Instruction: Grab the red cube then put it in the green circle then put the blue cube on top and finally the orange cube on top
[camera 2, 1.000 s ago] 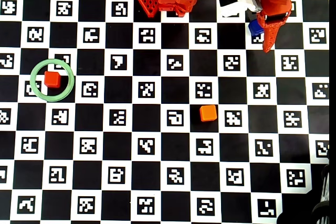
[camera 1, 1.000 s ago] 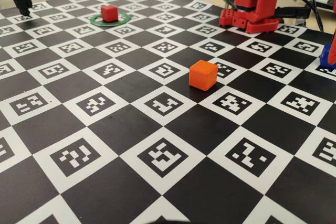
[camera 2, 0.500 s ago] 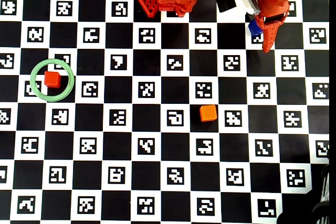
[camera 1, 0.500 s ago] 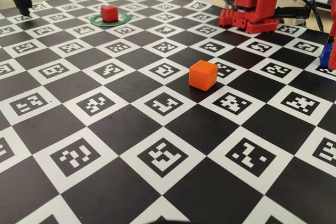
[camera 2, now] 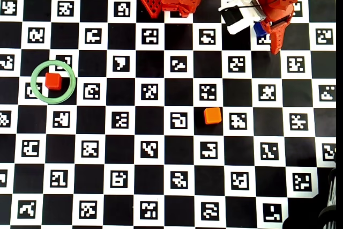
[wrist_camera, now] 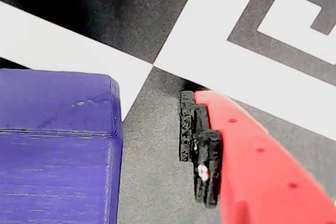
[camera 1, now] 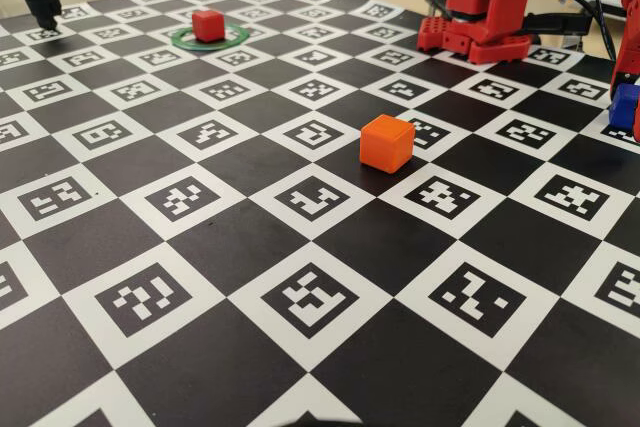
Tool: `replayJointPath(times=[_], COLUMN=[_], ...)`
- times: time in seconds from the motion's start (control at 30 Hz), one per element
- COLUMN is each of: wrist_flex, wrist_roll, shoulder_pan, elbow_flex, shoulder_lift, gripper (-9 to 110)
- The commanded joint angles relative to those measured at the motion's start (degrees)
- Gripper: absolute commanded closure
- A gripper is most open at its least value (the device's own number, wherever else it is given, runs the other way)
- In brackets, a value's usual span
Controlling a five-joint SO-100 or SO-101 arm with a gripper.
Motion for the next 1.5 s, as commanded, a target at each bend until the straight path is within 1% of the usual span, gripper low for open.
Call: replayJointPath(times=[0.0, 0.37, 0.57, 0.97, 1.3, 1.47], wrist_flex=[0.7, 0.6, -0.1, 0.4, 1.7, 1.0], wrist_roll=[0.4, 0.5, 0.7, 4.1, 5.1, 7.0], shoulder_pan=[0.0, 0.4, -0.1, 0.8, 0.3, -0.2], elbow_flex=[-0.9, -1.1, -1.4, -4.0, -5.8, -5.6], shoulder_lift=[1.6, 1.8, 1.8, 1.1, 0.5, 0.4], gripper=[47, 49, 53, 55, 55, 58])
